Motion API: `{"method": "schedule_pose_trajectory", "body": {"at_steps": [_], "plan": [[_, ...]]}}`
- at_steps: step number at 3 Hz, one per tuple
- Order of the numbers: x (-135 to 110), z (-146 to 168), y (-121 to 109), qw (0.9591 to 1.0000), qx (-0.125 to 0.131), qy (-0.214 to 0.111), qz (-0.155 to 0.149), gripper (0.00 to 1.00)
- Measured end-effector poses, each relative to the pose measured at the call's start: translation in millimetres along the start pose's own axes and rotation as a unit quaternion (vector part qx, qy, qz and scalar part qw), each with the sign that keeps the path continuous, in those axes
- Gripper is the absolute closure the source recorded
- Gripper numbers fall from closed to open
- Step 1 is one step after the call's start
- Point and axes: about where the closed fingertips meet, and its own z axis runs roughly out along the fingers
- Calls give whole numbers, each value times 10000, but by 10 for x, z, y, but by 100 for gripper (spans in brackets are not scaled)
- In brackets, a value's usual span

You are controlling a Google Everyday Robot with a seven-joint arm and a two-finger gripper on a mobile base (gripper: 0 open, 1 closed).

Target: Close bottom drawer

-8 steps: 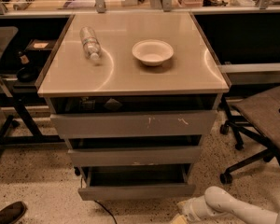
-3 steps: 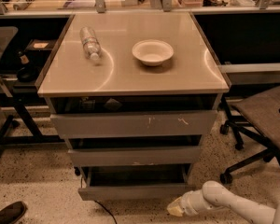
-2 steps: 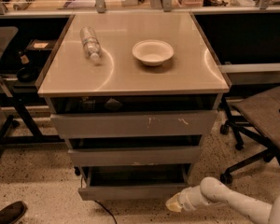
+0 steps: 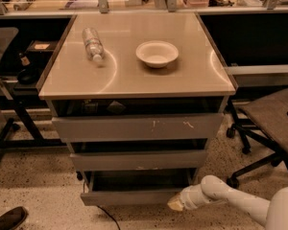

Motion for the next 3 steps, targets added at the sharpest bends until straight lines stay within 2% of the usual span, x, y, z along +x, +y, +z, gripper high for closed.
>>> {"method": "schedule_pose_trajectory", "body": {"at_steps": [2,3], "plan": [[-176,59,-141,9997,119,135,-182,100],[-178,61,-142,9997,120,138,-185,82]]}}
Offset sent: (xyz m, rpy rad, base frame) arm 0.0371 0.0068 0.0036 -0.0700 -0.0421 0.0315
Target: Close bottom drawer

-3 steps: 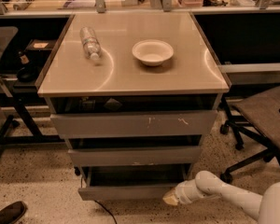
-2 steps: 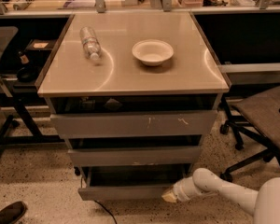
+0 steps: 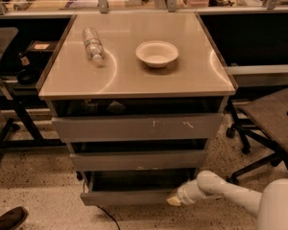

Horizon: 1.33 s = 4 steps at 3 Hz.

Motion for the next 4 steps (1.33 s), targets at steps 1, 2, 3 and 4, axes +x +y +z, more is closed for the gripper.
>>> {"method": "schedule_pose_trajectory", "body": {"at_steps": [1,2,3,4], "plan": [[0,0,0,10000,0,0,0,58],[0,1,0,10000,-1,0,0,35],[0,1,0,10000,-1,0,0,13],[0,2,2,10000,-2,0,0,0]]}}
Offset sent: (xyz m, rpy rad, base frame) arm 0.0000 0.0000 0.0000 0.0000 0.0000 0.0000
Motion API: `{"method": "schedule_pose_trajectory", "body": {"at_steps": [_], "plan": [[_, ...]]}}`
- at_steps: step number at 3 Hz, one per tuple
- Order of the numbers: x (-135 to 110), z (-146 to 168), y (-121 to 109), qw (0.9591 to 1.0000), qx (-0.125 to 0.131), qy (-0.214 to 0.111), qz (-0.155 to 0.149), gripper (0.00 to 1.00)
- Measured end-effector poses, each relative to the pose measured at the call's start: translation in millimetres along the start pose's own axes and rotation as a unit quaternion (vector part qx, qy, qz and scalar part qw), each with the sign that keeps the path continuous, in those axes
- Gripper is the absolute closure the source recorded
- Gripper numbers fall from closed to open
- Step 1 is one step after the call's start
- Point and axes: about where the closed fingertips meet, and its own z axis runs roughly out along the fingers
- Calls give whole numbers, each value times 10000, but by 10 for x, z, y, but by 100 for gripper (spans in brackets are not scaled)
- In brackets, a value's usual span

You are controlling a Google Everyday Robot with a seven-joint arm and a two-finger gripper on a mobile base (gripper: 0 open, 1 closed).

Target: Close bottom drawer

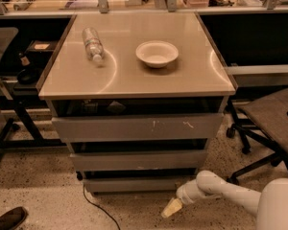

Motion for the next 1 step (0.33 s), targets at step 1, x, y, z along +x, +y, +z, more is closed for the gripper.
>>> {"method": "schedule_pose_trajectory", "body": {"at_steps": [1], "plan": [[0,0,0,10000,0,0,0,0]]}}
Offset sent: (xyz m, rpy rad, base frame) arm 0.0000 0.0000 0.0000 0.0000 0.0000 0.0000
